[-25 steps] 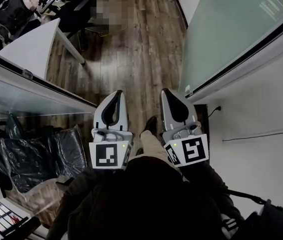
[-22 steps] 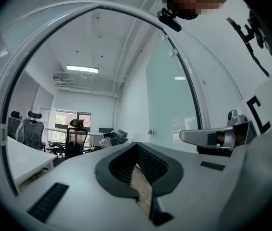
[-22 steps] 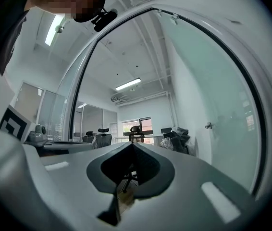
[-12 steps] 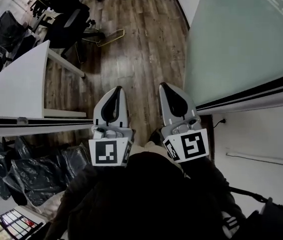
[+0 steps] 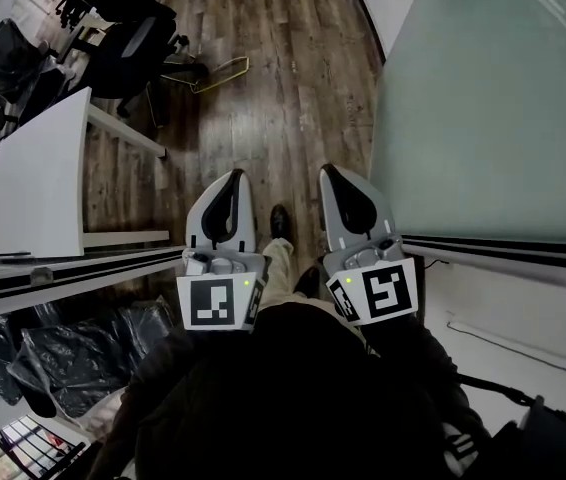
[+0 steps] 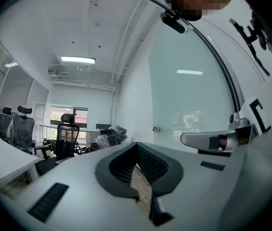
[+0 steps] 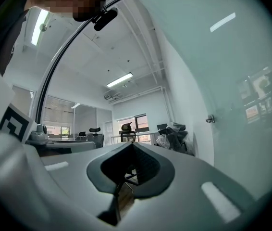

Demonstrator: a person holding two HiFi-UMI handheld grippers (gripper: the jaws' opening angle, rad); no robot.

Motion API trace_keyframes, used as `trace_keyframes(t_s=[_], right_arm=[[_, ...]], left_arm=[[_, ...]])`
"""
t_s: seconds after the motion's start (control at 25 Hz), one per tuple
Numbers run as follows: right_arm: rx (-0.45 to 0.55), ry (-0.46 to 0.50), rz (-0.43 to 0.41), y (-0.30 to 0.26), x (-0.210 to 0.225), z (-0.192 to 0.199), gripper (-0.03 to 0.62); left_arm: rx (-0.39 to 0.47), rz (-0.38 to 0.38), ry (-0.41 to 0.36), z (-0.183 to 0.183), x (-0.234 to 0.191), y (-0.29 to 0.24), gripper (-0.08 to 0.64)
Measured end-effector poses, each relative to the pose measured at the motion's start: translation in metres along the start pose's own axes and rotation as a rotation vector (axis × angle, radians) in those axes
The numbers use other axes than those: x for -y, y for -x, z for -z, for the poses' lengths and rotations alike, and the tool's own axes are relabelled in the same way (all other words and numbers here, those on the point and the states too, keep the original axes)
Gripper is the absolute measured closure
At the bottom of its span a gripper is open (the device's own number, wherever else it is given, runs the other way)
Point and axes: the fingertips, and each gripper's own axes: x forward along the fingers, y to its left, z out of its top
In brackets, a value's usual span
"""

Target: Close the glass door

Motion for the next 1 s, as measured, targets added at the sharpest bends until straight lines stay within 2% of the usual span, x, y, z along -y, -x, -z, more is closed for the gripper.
trace_keyframes(t_s=[0.24, 0.36, 0.52, 0.64, 0.72, 0.88, 1.0], right_arm=[[-0.007, 0.018, 0.010, -0.070, 0.029, 0.002, 0.591], [-0.002, 0.026, 0.012, -0.112, 0.037, -0.004, 0.591], [-0.006, 0.030, 0.013, -0.173, 0.051, -0.003, 0.591], [-0.009, 0.035, 0.020, -0.212, 0.060, -0.005, 0.591], [-0.004, 0.038, 0.031, -0.232, 0.066, -0.009, 0.591], [-0.018, 0.053, 0.062, -0.260, 0.085, -0.011, 0.591], [-0.012, 0.059, 0.088, -0.272, 0.102, -0.018, 0.591]], left_arm=[[-0.006, -0.002, 0.018, -0.001, -0.034, -0.072, 0.563], [0.028, 0.006, 0.035, -0.013, -0.056, -0.110, 0.563], [-0.006, 0.024, 0.029, -0.004, -0.091, -0.158, 0.563], [0.026, 0.024, 0.044, -0.015, -0.115, -0.194, 0.563], [0.036, 0.035, 0.046, -0.020, -0.125, -0.213, 0.563], [0.002, 0.051, 0.057, -0.015, -0.139, -0.250, 0.563], [0.025, 0.085, 0.063, -0.022, -0.135, -0.273, 0.563]])
